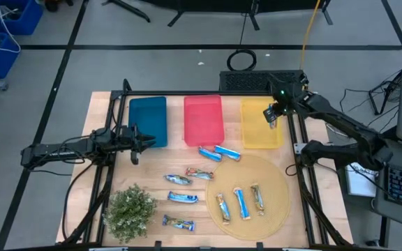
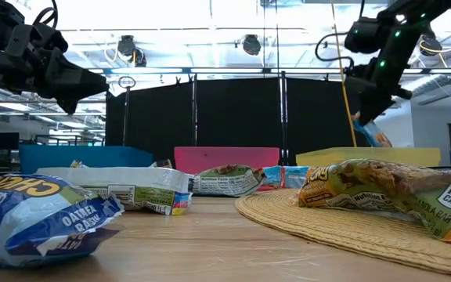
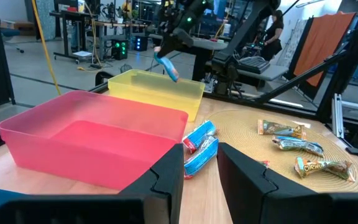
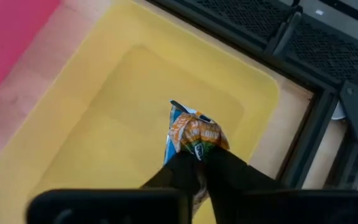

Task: Pick and place Granola Bars by type
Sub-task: Put the yellow granola bar into the yellow bin

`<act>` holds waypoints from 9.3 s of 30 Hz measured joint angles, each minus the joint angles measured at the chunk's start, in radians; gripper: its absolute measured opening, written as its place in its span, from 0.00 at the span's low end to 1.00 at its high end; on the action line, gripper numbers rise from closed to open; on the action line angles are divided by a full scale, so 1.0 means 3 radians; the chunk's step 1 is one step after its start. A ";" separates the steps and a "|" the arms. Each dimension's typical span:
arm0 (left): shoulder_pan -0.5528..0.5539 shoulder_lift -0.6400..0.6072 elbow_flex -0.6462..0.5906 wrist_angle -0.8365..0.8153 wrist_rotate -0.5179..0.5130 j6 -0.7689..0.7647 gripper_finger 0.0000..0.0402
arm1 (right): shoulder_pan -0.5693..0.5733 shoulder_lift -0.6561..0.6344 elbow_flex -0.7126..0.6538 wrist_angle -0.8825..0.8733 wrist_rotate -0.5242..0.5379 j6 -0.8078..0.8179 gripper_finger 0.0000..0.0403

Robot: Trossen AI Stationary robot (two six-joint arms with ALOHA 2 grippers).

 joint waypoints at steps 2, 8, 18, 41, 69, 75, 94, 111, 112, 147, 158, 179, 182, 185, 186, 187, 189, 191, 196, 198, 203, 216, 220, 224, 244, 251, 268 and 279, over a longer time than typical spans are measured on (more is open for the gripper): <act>-0.0001 0.0000 0.0001 -0.0001 0.0000 0.0001 0.26 | 0.0010 0.0042 0.0000 0.0034 -0.0008 -0.0011 0.15; 0.0000 0.0000 0.0000 -0.0001 0.0000 0.0001 0.26 | 0.0019 0.0041 0.0000 0.0162 -0.0036 -0.0006 0.36; 0.0000 0.0000 0.0001 -0.0002 0.0000 0.0001 0.26 | 0.0340 -0.0253 0.0000 -0.0182 -0.1731 0.0399 0.44; -0.0001 0.0000 0.0000 -0.0001 0.0000 0.0000 0.26 | 0.4055 0.0034 -0.0003 -0.0248 -0.0579 0.3635 0.41; -0.0001 0.0000 0.0001 0.0000 0.0000 0.0000 0.26 | 0.4639 0.1427 -0.0003 0.0217 -0.0360 0.4537 0.41; 0.0000 0.0000 0.0001 0.0000 0.0000 0.0000 0.26 | 0.4636 0.1516 -0.0003 0.0362 -0.0337 0.4517 0.41; -0.0001 0.0000 0.0000 0.0000 0.0000 0.0000 0.26 | 0.4636 0.1614 -0.0005 0.0426 -0.0251 0.4086 0.05; -0.0001 0.0000 0.0000 0.0000 0.0000 0.0000 0.26 | 0.4400 0.0280 0.0321 0.0403 0.1289 0.2576 0.02; 0.0000 0.0000 0.0000 0.0000 0.0000 0.0000 0.26 | 0.4306 0.0177 0.0329 0.0368 0.1371 0.2417 0.02; -0.0001 0.0000 0.0000 0.0000 0.0000 0.0000 0.26 | 0.0837 0.0322 -0.0213 0.0558 -0.0071 0.0225 0.10; 0.0000 0.0000 0.0000 0.0000 0.0000 0.0000 0.26 | 0.0853 0.0319 -0.0215 0.0637 -0.0578 0.0427 0.35; 0.0000 0.0000 0.0000 0.0000 0.0000 0.0001 0.26 | 0.3816 0.0467 -0.0215 0.2181 -0.0793 0.2450 0.35; 0.0000 0.0000 0.0001 0.0000 0.0000 0.0000 0.26 | 0.4130 0.0613 -0.0214 0.2254 -0.0529 0.2763 0.35; -0.0001 0.0000 0.0000 0.0000 0.0000 0.0001 0.26 | 0.4321 0.0806 -0.0214 0.2238 -0.0415 0.3059 0.34; 0.0000 0.0000 0.0000 0.0000 0.0000 0.0000 0.26 | 0.4369 0.0881 -0.0214 0.2252 -0.0413 0.3139 0.34; 0.0000 0.0000 0.0000 0.0000 0.0000 0.0000 0.26 | 0.4411 0.0958 -0.0214 0.2262 -0.0412 0.3226 0.34; -0.0001 0.0000 0.0000 0.0000 0.0000 0.0000 0.26 | 0.4487 0.1121 -0.0213 0.2255 -0.0430 0.3392 0.34; 0.0000 0.0000 0.0000 0.0000 0.0000 0.0000 0.26 | 0.4530 0.1276 -0.0171 0.2160 -0.0522 0.3511 0.33; 0.0000 0.0000 0.0001 0.0000 0.0000 0.0000 0.26 | 0.4558 0.1531 0.0028 0.1677 -0.0513 0.3511 0.30; 0.0000 0.0000 0.0000 0.0000 0.0000 0.0000 0.26 | 0.4547 0.1592 0.0045 0.1622 -0.0510 0.3503 0.29; 0.0000 0.0000 0.0000 0.0000 0.0000 0.0000 0.26 | 0.4533 0.1678 0.0052 0.1522 -0.0521 0.3542 0.29; -0.0001 0.0000 0.0000 0.0001 0.0000 0.0000 0.26 | 0.4464 0.1758 0.0053 0.1449 -0.0522 0.3578 0.29; 0.0000 0.0000 0.0000 0.0001 0.0000 0.0001 0.26 | 0.4443 0.1846 0.0053 0.1528 -0.0562 0.3557 0.29; 0.0000 0.0000 0.0000 0.0001 0.0001 0.0000 0.26 | 0.4428 0.2041 0.0057 0.1701 -0.0724 0.3521 0.29; -0.0001 0.0000 0.0000 0.0005 0.0000 0.0000 0.26 | 0.4395 0.1432 0.0039 0.1893 -0.0053 0.2710 0.02; -0.0001 0.0000 0.0001 0.0007 0.0000 0.0001 0.26 | 0.4346 0.0666 0.0045 0.1722 0.0646 0.1985 0.02; 0.0000 0.0000 0.0000 0.0008 0.0000 0.0000 0.26 | 0.1997 -0.0256 0.0009 0.0054 0.0546 0.0730 0.02; 0.0000 0.0000 0.0000 0.0008 0.0000 0.0000 0.26 | 0.1432 0.0186 -0.0609 0.0708 0.0000 0.0390 0.02</act>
